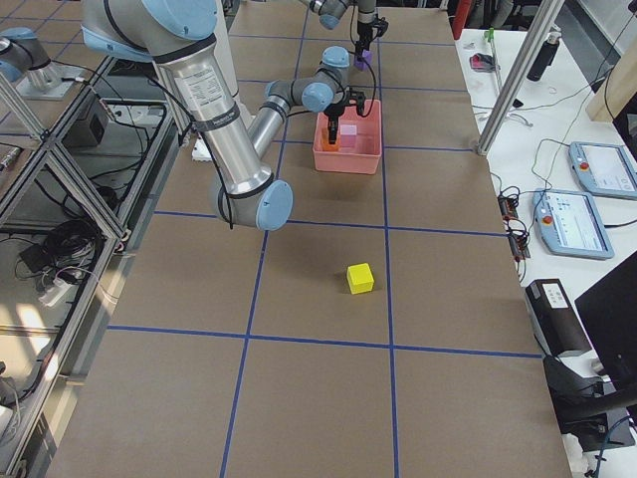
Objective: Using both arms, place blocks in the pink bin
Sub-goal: 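Release the orange cube in the bin while the left gripper grasps purple cube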
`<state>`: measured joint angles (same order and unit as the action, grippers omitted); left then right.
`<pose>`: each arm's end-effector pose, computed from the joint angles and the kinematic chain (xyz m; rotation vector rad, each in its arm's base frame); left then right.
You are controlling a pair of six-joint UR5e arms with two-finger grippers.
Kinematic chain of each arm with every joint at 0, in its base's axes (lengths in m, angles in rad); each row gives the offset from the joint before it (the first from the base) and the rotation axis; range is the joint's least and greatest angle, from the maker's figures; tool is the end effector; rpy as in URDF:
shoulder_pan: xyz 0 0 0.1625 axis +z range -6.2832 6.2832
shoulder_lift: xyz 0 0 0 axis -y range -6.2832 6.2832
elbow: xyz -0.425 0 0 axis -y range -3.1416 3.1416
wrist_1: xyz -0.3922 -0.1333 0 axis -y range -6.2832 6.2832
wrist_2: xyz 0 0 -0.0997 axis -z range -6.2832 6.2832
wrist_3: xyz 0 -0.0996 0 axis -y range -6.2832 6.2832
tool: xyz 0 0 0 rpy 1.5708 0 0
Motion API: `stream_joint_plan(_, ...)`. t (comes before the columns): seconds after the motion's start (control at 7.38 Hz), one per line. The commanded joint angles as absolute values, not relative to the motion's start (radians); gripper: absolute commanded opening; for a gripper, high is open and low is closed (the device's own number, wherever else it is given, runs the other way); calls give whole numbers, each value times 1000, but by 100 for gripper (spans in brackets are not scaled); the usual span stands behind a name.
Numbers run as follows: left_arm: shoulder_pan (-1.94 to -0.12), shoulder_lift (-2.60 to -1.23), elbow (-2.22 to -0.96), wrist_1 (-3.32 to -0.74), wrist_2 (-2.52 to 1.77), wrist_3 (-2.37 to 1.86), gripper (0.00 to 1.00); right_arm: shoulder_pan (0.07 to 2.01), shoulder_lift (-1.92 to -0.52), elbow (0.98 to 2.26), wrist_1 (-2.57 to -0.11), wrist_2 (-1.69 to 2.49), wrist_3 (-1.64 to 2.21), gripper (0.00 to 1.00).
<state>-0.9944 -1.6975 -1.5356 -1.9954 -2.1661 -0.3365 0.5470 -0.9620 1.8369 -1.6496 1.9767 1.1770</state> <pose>0.2466 -0.5215 0.5708 0.1940 0.7470 0.3815 -0.4889 -0.4077 0.2029 0.0133 -0.8727 -0.0182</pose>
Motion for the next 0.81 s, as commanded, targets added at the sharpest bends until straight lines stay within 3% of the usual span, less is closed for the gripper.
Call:
stream_joint_plan(0.0,-986,-1697,-1535,-1994,-2163,-331,18,549,-934,1842,-1651,1982,1204,100)
stream_joint_plan(0.14,-986,-1692,-1546,-1994,-2163,-330,0,555,-925,1842,-1651,1983,1209,100)
stream_joint_plan(0.41,-1008,-1671,-1665,-1898,-2234,-328,0,586,-917,1874,-1660,1988,1209,100)
stream_joint_plan(0.68,-1091,-1745,-1898,-1489,-2284,-292,0,627,-934,1904,-1663,1991,1206,100)
